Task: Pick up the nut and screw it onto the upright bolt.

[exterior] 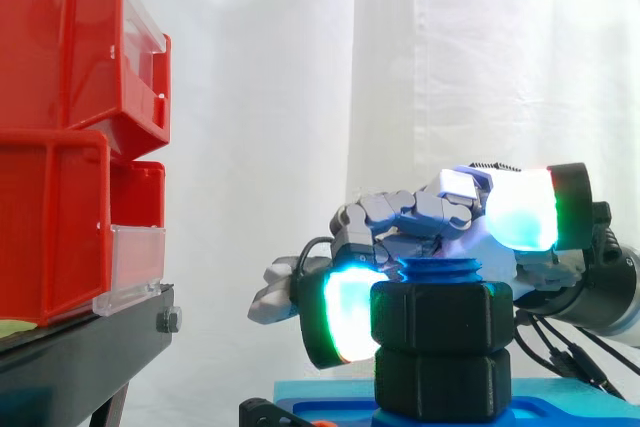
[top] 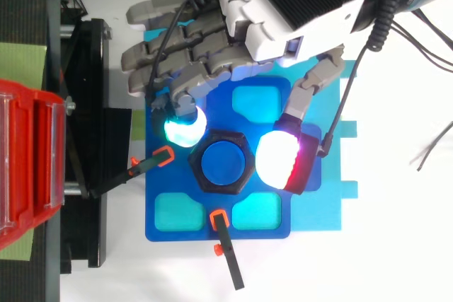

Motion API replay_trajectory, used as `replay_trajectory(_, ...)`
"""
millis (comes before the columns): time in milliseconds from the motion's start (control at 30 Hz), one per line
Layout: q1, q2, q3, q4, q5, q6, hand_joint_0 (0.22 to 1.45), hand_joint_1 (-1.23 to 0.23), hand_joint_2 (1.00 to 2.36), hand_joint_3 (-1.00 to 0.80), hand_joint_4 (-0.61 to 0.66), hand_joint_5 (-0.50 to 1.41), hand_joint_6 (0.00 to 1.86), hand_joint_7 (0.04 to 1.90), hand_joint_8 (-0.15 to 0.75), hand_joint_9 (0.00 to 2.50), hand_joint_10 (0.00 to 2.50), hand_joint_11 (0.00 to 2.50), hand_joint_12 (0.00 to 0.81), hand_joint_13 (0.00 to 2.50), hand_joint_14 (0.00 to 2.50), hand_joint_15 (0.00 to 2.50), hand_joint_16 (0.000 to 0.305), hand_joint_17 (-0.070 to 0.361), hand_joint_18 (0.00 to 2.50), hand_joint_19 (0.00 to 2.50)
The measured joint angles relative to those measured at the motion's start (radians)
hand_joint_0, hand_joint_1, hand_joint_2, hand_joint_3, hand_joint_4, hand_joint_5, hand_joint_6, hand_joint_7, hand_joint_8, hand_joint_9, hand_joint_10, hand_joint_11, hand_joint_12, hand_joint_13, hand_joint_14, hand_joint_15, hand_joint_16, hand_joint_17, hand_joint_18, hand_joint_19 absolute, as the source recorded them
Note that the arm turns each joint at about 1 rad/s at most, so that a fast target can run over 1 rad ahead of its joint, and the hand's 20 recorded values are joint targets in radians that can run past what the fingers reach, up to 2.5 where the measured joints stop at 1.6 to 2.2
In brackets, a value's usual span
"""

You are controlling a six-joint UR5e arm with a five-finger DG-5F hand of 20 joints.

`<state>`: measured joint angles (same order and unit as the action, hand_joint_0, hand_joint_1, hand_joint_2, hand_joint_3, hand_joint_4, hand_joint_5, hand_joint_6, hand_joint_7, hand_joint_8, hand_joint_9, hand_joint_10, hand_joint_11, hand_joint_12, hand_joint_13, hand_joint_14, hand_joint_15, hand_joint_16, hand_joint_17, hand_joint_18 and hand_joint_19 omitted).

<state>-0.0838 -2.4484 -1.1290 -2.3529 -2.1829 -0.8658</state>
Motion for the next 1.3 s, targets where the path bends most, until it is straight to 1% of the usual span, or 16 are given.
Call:
replay_trajectory(33,0.0,0.003,0.0,0.0,0.0,0.0,0.43,-0.23,1.0,-0.5,0.26,-0.21,0.5,1.04,0.275,0.44,0.0,0.0,0.342,0.36,0.0,0.0,0.056,0.125,0.13,0.0)
replay_trajectory(133,-0.001,0.014,0.0,-0.002,0.0,0.001,0.43,-0.23,1.0,-0.5,0.23,-0.23,0.5,0.84,0.259,0.4,0.0,0.0,0.341,0.35,0.0,0.0,0.057,0.127,0.12,0.0)
replay_trajectory(167,-0.002,0.018,0.0,-0.004,-0.001,0.001,0.43,-0.23,1.0,-0.5,0.23,-0.24,0.5,0.83,0.259,0.4,0.0,0.0,0.341,0.34,0.0,0.0,0.057,0.127,0.12,0.0)
replay_trajectory(233,-0.003,0.026,0.0,-0.01,-0.003,0.0,0.43,-0.23,1.0,-0.5,0.2,-0.25,0.5,0.73,0.251,0.38,0.0,0.0,0.341,0.32,0.0,0.0,0.057,0.129,0.1,0.0)
replay_trajectory(500,-0.011,0.062,0.001,-0.048,-0.017,-0.026,0.42,-0.23,1.0,-0.5,0.17,-0.26,0.5,0.62,0.238,0.33,0.0,0.0,0.34,0.27,0.0,0.0,0.059,0.132,0.03,0.0)
replay_trajectory(667,-0.018,0.091,0.0,-0.067,-0.03,-0.045,0.42,-0.22,1.0,-0.5,0.16,-0.26,0.5,0.62,0.238,0.31,0.0,0.0,0.342,0.26,0.0,0.0,0.059,0.133,0.01,0.0)
replay_trajectory(767,-0.021,0.119,-0.006,-0.098,-0.031,-0.056,0.42,-0.22,1.0,-0.5,0.16,-0.26,0.5,0.62,0.239,0.31,0.0,0.0,0.344,0.26,0.0,0.0,0.059,0.133,0.01,0.0)
replay_trajectory(833,-0.02,0.146,-0.022,-0.129,-0.022,-0.065,0.42,-0.23,1.0,-0.5,0.16,-0.26,0.5,0.63,0.238,0.31,0.0,0.0,0.345,0.25,0.0,0.0,0.059,0.133,0.01,0.0)
replay_trajectory(900,-0.018,0.179,-0.049,-0.154,0.001,-0.08,0.42,-0.23,1.0,-0.5,0.16,-0.26,0.5,0.63,0.239,0.31,0.0,0.0,0.346,0.25,0.0,0.0,0.059,0.133,0.01,0.0)
replay_trajectory(967,-0.014,0.221,-0.094,-0.167,0.038,-0.098,0.42,-0.23,1.0,-0.5,0.16,-0.26,0.5,0.63,0.241,0.31,0.0,0.0,0.347,0.25,0.0,0.0,0.059,0.133,0.01,0.0)
replay_trajectory(1067,-0.005,0.29,-0.17,-0.158,0.104,-0.124,0.42,-0.23,1.0,-0.5,0.17,-0.26,0.5,0.63,0.241,0.31,0.0,0.0,0.347,0.25,0.0,0.0,0.059,0.132,0.01,0.0)
replay_trajectory(1100,0.0,0.321,-0.201,-0.152,0.135,-0.135,0.42,-0.23,1.0,-0.5,0.17,-0.26,0.5,0.64,0.243,0.32,0.0,0.0,0.347,0.26,0.0,0.0,0.059,0.132,0.01,0.0)
replay_trajectory(1167,0.011,0.368,-0.249,-0.143,0.18,-0.151,0.42,-0.23,1.0,-0.5,0.17,-0.25,0.5,0.63,0.243,0.32,0.0,0.0,0.347,0.26,0.0,0.0,0.059,0.132,0.01,0.0)
replay_trajectory(1233,0.028,0.423,-0.305,-0.14,0.236,-0.171,0.42,-0.23,1.0,-0.5,0.17,-0.25,0.5,0.64,0.246,0.32,0.0,0.0,0.347,0.26,0.0,0.0,0.059,0.132,0.01,0.0)
replay_trajectory(1267,0.04,0.447,-0.329,-0.142,0.26,-0.178,0.42,-0.23,1.0,-0.5,0.18,-0.25,0.5,0.64,0.246,0.32,0.0,0.0,0.346,0.26,0.0,0.0,0.058,0.132,0.01,0.0)
replay_trajectory(1300,0.057,0.478,-0.36,-0.146,0.291,-0.185,0.42,-0.23,1.0,-0.5,0.17,-0.25,0.5,0.64,0.248,0.32,0.0,0.0,0.346,0.26,0.0,0.0,0.058,0.131,0.01,0.0)
